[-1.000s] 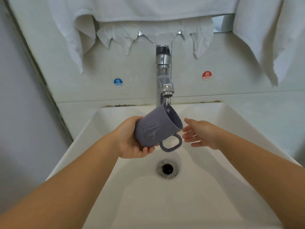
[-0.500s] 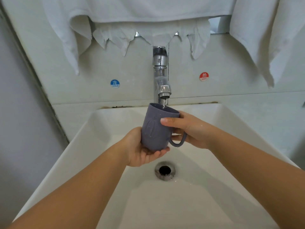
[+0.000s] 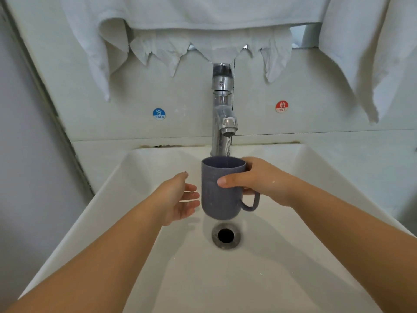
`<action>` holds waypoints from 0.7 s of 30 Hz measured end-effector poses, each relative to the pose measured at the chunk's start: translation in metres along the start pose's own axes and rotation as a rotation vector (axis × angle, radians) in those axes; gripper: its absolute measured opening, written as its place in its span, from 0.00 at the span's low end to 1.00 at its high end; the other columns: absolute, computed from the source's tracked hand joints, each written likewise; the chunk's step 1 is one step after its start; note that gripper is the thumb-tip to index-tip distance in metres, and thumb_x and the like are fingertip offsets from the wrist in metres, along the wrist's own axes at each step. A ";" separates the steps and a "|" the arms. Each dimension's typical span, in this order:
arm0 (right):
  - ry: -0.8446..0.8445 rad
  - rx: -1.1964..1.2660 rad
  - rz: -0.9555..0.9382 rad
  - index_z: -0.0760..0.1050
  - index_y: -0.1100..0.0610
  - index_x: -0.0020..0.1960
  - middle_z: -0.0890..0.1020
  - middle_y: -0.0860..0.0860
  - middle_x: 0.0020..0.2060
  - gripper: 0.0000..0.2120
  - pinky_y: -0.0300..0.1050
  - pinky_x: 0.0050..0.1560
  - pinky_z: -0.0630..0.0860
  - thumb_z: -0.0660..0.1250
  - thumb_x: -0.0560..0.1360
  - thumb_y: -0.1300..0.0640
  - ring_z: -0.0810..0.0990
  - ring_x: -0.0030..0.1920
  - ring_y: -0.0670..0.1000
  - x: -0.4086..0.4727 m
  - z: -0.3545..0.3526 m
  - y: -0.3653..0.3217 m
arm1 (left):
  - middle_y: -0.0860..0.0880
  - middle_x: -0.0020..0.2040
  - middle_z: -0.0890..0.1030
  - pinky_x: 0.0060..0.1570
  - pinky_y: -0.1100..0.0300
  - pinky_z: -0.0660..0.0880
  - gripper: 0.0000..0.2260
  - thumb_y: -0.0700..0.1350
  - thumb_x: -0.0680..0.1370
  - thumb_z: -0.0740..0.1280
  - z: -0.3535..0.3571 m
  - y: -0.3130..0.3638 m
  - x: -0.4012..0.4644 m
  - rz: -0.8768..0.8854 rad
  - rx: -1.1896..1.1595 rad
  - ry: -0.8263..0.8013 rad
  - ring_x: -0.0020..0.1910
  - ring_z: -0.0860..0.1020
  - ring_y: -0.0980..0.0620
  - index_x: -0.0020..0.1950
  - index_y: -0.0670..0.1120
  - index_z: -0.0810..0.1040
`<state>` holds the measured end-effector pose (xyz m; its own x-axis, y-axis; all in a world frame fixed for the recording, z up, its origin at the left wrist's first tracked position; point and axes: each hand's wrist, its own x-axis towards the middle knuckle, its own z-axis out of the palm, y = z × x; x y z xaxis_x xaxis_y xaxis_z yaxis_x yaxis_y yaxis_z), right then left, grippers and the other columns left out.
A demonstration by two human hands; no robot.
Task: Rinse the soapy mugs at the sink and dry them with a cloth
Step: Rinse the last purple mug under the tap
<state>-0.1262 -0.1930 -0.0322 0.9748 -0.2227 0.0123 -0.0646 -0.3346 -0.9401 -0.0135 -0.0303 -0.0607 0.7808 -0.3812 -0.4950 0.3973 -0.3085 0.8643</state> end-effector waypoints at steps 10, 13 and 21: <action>0.052 -0.034 0.015 0.76 0.49 0.56 0.83 0.45 0.48 0.19 0.37 0.43 0.78 0.77 0.67 0.53 0.81 0.50 0.47 0.001 -0.001 0.002 | 0.45 0.54 0.81 0.52 0.53 0.75 0.17 0.51 0.83 0.53 0.007 0.002 -0.009 0.117 0.120 0.040 0.51 0.78 0.47 0.55 0.44 0.77; 0.102 -0.061 0.012 0.76 0.49 0.56 0.83 0.44 0.48 0.20 0.34 0.38 0.76 0.77 0.66 0.54 0.81 0.48 0.45 0.001 -0.004 0.005 | 0.48 0.59 0.78 0.56 0.52 0.73 0.14 0.48 0.79 0.60 0.008 0.003 -0.013 0.229 0.184 -0.082 0.58 0.76 0.48 0.62 0.47 0.75; 0.034 0.036 0.092 0.78 0.52 0.55 0.85 0.48 0.45 0.13 0.36 0.40 0.76 0.70 0.73 0.47 0.83 0.43 0.45 -0.002 0.006 -0.004 | 0.51 0.53 0.83 0.46 0.59 0.81 0.27 0.39 0.67 0.79 0.021 -0.002 -0.018 0.628 0.242 -0.277 0.50 0.82 0.54 0.61 0.49 0.73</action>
<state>-0.1264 -0.1863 -0.0308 0.9571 -0.2827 -0.0640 -0.1455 -0.2778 -0.9495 -0.0383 -0.0407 -0.0552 0.6630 -0.7465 0.0560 -0.2287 -0.1308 0.9647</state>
